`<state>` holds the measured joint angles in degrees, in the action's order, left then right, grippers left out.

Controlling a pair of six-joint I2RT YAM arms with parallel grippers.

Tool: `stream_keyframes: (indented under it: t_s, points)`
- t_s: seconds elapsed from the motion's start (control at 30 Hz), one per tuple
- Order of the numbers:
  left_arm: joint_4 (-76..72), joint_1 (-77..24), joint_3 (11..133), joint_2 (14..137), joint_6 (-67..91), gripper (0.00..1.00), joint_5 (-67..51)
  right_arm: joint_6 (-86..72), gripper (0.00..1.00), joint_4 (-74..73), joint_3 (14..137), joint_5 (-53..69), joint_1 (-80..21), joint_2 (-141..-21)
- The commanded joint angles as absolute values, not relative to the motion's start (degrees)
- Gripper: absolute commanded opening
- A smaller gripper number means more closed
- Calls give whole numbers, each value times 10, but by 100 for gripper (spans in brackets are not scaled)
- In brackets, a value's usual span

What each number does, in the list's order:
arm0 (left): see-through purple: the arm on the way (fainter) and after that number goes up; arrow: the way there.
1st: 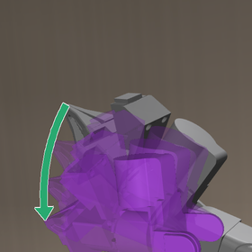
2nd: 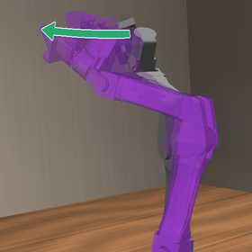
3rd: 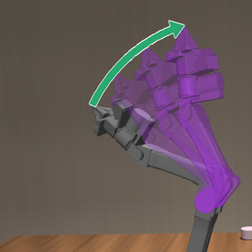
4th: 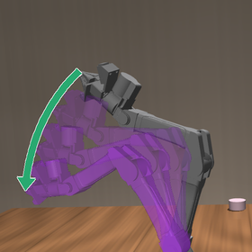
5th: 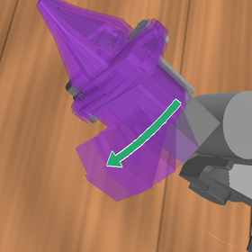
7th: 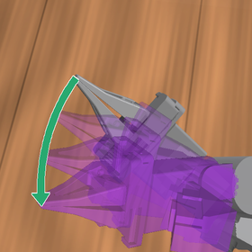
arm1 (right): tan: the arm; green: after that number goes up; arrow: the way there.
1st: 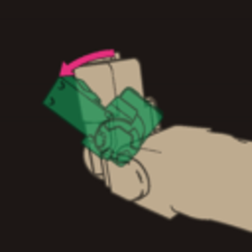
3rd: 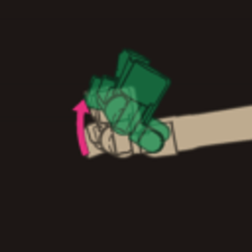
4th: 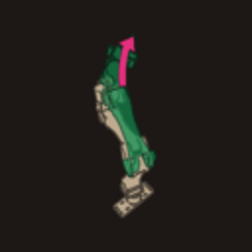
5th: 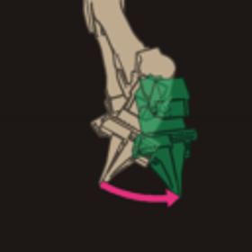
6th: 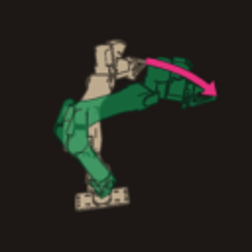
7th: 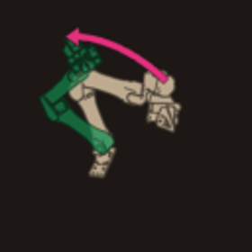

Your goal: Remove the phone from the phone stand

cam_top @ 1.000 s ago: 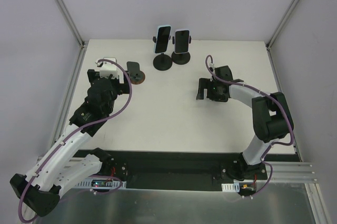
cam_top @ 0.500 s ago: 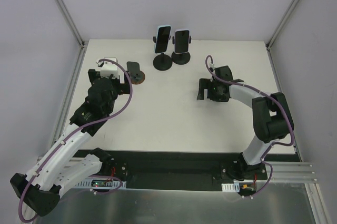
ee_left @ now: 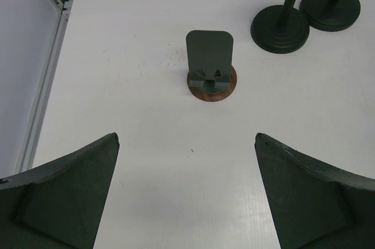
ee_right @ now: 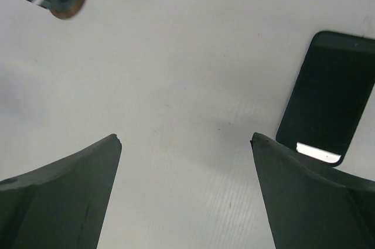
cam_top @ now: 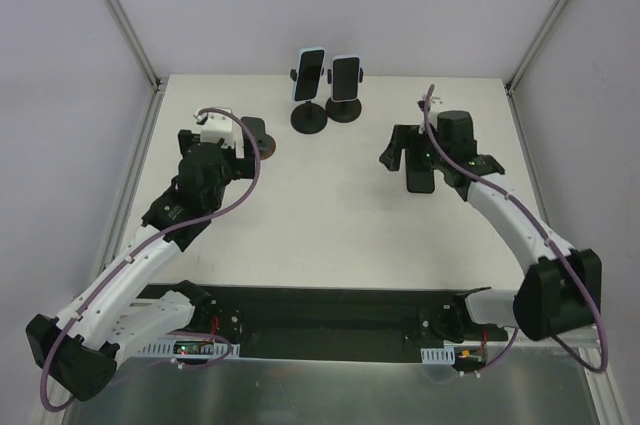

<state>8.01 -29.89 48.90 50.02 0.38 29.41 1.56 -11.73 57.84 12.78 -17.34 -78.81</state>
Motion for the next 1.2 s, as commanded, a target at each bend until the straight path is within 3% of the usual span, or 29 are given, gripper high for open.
stream_keyframes:
  t_s: [0.0,0.2,0.47,0.7,1.17]
  points:
    - [77,-295,500,526,43,99,268,20,96,-152,569,125,-176,-652]
    - [80,-291,540,593,87,99,252,37,96,-167,518,62,-176,-441]
    - [70,-180,606,734,112,99,124,76,96,-245,475,-16,-178,-224]
    - [44,-142,685,843,48,99,38,155,96,-352,514,-83,-203,-194]
    - [41,-116,786,995,11,99,-26,187,96,-242,364,-232,-272,-39]
